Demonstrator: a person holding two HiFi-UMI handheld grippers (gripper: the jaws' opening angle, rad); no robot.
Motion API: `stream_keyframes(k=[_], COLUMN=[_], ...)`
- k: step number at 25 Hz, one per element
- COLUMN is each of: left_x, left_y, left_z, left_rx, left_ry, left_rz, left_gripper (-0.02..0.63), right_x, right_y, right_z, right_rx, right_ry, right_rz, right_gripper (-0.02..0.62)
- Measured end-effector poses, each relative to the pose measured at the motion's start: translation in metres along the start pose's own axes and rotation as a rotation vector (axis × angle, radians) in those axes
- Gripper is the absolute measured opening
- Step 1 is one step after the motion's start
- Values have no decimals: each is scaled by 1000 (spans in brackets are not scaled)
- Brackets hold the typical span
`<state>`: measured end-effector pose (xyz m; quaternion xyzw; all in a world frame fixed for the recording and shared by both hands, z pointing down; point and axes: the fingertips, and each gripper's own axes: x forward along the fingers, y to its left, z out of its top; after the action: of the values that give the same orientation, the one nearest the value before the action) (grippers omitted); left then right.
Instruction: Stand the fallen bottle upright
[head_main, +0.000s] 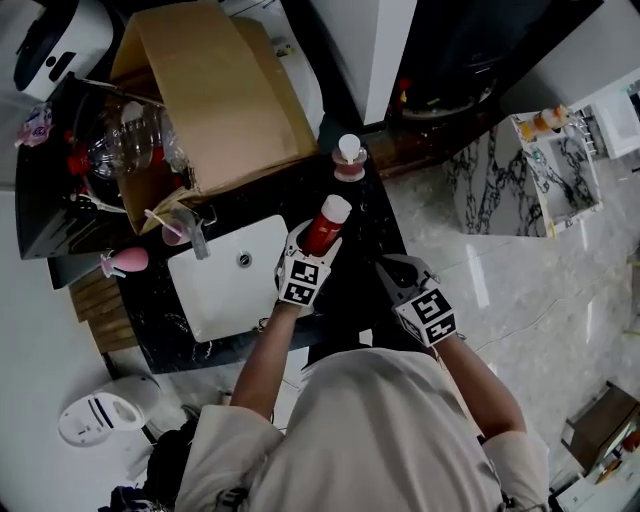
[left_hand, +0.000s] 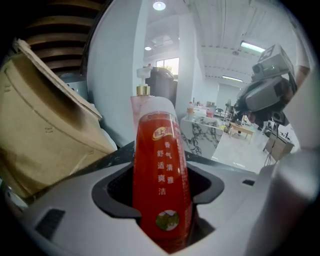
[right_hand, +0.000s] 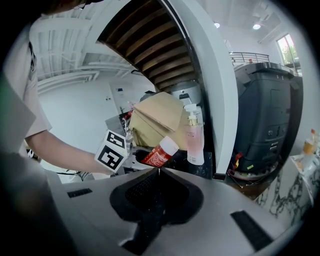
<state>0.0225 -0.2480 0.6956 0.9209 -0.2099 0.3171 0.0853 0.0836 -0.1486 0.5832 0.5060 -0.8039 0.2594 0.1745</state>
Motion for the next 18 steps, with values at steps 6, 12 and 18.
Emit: stream_keyframes(k=[6,12,18], left_x=[-3,1,5], left_y=[6,12,18], left_z=[4,8,12], left_rx=[-89,-124,-150], left_ry=[-119,-202,-240], left_rz=[32,82,127], left_gripper=[282,282,282], right_x=[10,17,22], right_y=[8,13,12], right_z=[-5,-11,-12], right_rx=[-9,-17,-17], right_ry=[20,36,41], right_rz=[15,26,29], right_gripper=[32,32,32])
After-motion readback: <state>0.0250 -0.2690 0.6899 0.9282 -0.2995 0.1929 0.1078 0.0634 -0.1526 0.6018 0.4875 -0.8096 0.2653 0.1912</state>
